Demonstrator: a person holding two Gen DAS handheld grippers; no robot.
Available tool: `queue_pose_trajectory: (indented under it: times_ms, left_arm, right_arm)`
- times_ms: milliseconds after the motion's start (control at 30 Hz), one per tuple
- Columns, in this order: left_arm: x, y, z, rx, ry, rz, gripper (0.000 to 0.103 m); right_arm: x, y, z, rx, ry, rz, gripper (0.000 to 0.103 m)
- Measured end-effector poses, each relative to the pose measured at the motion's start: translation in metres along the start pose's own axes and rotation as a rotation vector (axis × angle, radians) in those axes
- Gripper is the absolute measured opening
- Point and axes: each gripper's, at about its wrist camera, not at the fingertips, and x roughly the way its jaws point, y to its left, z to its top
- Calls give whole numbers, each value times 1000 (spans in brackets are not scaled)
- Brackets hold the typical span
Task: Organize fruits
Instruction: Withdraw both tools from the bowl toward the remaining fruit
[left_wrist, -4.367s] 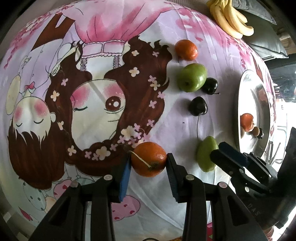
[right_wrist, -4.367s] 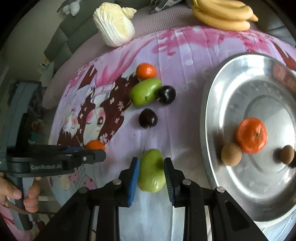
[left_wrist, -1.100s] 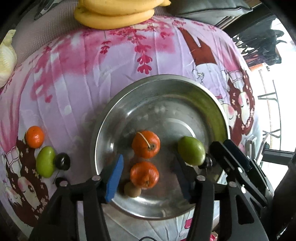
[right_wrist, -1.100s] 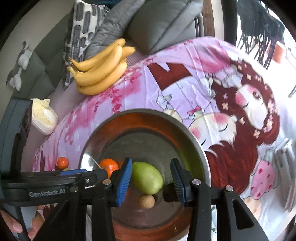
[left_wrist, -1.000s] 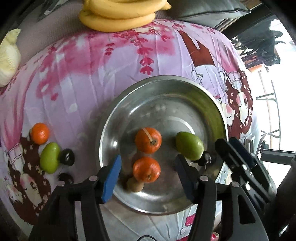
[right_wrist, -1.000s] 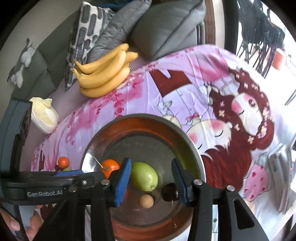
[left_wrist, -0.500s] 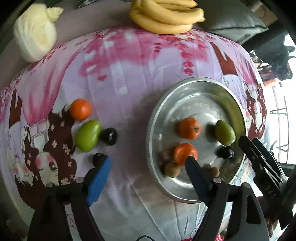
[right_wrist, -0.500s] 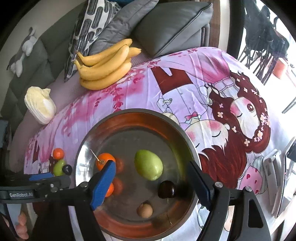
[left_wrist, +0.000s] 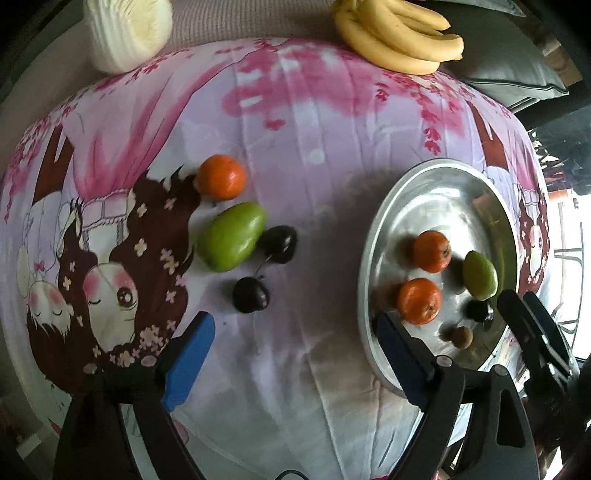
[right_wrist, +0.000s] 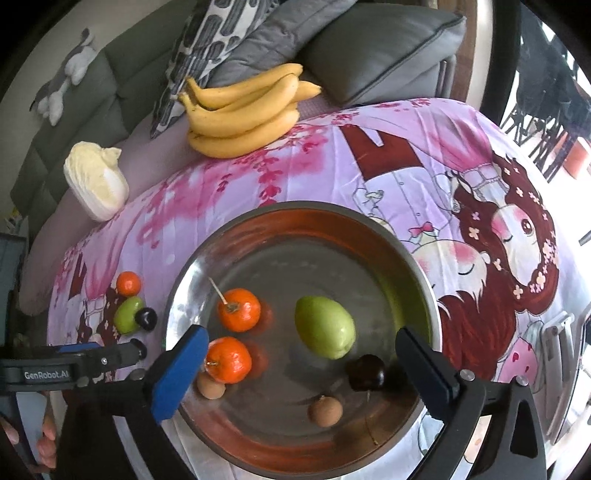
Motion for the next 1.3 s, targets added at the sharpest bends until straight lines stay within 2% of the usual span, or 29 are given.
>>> queue_pose_trajectory:
  times_ms: [167,400,700,933,1100,1233,1300]
  left_arm:
    - [-7,21,-10,-12,-9,22,97]
    - [-14,63,-26,-80,-10,30,97]
    - [-11,116,-48,-140,-8,54,97]
    - [-14,152,-66,-132,-15,55,97]
    - [-19,172,-70,-96,-57,69,103]
    - [-19,183,-61,-91,-54,44,103]
    - [-18,186,-59,-75,-53,18,103]
  right_arm:
    - [0,12,-2,-31,-4,22,103]
    - [1,45,-9,-109,0,50,103]
    - [8,97,-24,-218,49,155,103]
    - [16,107,-29,-208,73,199,103]
    - [18,108,-24,-187,76,210,103]
    - [21,114,-20,-157,80,245,103]
    - [23,119,-18,-162,81,236,103]
